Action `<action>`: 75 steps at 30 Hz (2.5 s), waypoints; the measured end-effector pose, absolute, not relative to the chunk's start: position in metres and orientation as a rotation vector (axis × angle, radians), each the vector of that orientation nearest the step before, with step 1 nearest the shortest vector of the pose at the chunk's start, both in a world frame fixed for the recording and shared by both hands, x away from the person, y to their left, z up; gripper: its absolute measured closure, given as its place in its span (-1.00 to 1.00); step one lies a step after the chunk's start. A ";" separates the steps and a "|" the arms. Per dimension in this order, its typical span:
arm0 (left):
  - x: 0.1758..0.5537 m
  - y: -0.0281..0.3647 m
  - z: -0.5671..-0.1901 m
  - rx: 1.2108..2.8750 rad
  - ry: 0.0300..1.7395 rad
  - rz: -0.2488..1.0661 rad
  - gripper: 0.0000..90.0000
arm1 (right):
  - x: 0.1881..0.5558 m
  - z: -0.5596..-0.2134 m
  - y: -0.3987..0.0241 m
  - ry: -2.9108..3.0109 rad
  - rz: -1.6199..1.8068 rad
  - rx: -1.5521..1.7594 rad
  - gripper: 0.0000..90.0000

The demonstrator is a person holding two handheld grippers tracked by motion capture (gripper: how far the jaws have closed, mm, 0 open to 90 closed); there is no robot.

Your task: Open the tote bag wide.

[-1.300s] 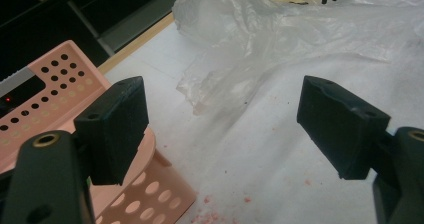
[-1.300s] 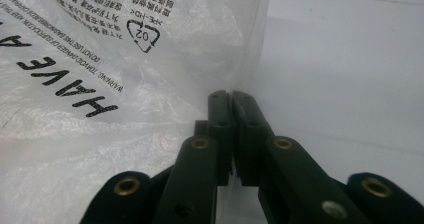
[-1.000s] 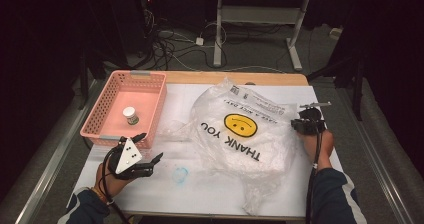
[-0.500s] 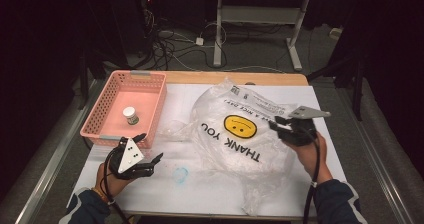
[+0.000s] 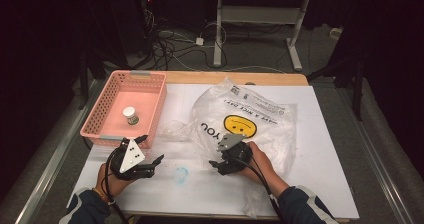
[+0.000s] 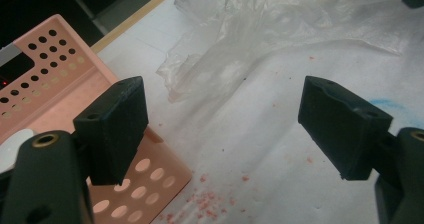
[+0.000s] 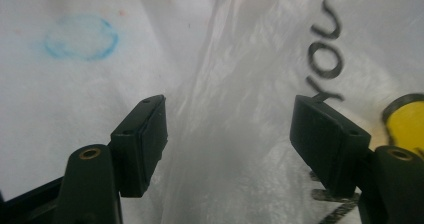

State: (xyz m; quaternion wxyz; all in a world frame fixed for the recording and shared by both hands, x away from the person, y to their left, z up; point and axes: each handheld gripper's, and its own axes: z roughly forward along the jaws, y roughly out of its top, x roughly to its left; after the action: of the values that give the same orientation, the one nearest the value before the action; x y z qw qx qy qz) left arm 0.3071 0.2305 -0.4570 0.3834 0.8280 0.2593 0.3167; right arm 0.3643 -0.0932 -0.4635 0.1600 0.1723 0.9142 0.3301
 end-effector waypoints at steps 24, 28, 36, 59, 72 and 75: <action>0.309 0.244 -0.445 2.074 0.718 0.860 -0.56 | 0.383 -0.414 -0.115 2.314 1.088 0.686 1.00; 0.311 0.245 -0.444 2.077 0.727 0.875 -0.55 | 0.384 -0.400 -0.115 2.250 1.105 0.667 1.00; 0.314 0.248 -0.433 2.074 0.755 0.944 -0.55 | 0.382 -0.378 -0.125 2.167 1.174 0.667 1.00; 0.347 0.278 -0.396 2.062 0.924 0.977 -0.55 | 0.369 -0.367 -0.116 2.114 1.166 0.552 1.00; 0.449 0.286 -0.404 2.357 1.151 0.757 -0.55 | 0.374 -0.367 -0.120 2.129 1.214 0.575 1.00; 0.467 0.290 -0.416 2.412 1.231 0.703 -0.55 | 0.375 -0.368 -0.121 2.135 1.215 0.575 1.00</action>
State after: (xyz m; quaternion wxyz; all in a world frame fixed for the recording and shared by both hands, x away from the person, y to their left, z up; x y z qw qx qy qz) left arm 0.4673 0.2900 -0.4162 0.1711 0.8494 0.4336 0.2475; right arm 0.3748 -0.1206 -0.3677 0.3042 0.2172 0.8061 0.4588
